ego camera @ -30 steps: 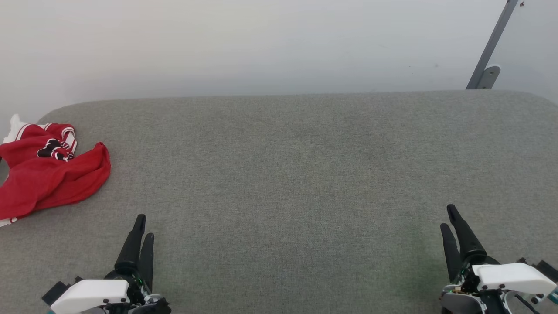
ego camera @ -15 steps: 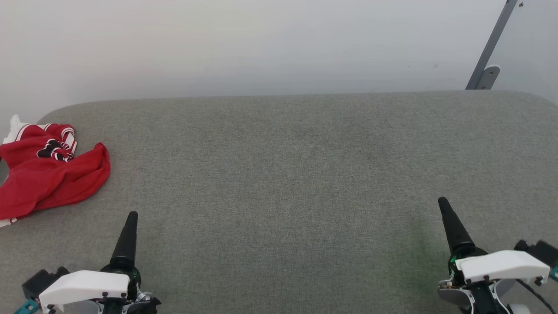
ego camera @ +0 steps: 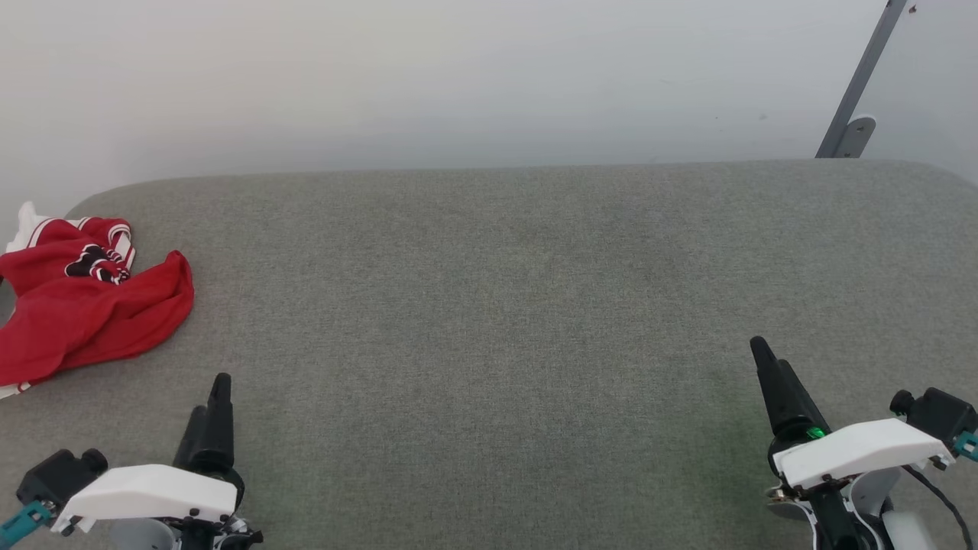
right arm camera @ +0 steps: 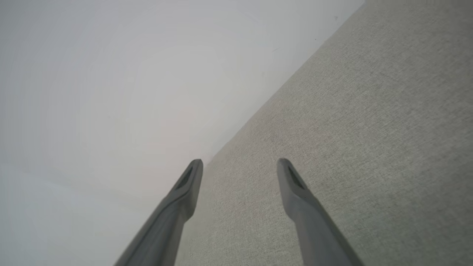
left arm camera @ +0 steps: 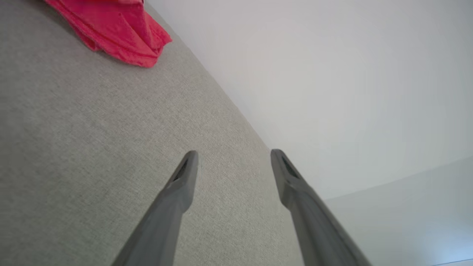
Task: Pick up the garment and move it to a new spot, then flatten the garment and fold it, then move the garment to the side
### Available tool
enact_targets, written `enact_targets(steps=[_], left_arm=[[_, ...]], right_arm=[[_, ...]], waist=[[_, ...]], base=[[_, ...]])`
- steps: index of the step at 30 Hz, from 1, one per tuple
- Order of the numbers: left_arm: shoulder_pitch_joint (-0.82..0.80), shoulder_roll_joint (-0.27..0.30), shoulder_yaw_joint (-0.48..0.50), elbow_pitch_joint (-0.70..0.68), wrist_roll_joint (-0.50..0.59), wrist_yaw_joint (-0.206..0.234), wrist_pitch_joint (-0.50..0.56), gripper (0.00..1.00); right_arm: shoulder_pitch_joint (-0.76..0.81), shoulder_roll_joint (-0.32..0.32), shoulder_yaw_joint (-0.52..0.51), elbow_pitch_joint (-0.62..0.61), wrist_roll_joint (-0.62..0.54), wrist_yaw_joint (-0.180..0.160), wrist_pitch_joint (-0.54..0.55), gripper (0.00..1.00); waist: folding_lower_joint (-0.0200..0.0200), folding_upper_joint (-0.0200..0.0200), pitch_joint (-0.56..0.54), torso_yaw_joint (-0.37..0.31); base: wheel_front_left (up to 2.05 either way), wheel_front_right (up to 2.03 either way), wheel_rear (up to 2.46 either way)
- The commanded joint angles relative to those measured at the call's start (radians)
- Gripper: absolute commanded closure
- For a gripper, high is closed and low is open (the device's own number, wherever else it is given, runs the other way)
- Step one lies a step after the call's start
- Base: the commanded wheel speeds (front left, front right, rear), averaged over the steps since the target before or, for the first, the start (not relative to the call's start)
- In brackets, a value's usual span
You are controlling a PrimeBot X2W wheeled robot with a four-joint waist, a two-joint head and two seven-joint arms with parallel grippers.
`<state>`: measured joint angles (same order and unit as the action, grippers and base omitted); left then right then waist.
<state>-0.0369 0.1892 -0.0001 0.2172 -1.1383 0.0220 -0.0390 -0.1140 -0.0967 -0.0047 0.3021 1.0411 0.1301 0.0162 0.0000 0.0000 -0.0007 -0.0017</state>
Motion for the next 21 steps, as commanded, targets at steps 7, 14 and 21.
enact_targets(steps=[7, 14, 21], left_arm=[[-0.010, 0.033, -0.018, -0.026, 0.127, 0.007, -0.035, 0.00], [0.001, 0.039, -0.020, -0.038, 0.204, 0.002, -0.058, 0.00], [0.009, 0.052, -0.030, -0.037, 0.275, 0.004, -0.080, 0.00]], right_arm=[[-0.035, -0.016, 0.011, -0.016, -0.118, 0.000, -0.017, 0.00], [-0.039, -0.021, 0.019, -0.019, -0.192, 0.000, -0.028, 0.00], [-0.047, -0.026, 0.029, -0.023, -0.265, 0.001, -0.040, 0.00]], waist=[[0.0000, 0.0000, 0.000, 0.000], [0.0000, 0.0000, -0.001, 0.000], [0.0000, 0.0000, -0.002, -0.001]], base=[[0.00, 0.00, 0.00], [0.00, 0.00, 0.00], [0.00, 0.00, 0.00]])
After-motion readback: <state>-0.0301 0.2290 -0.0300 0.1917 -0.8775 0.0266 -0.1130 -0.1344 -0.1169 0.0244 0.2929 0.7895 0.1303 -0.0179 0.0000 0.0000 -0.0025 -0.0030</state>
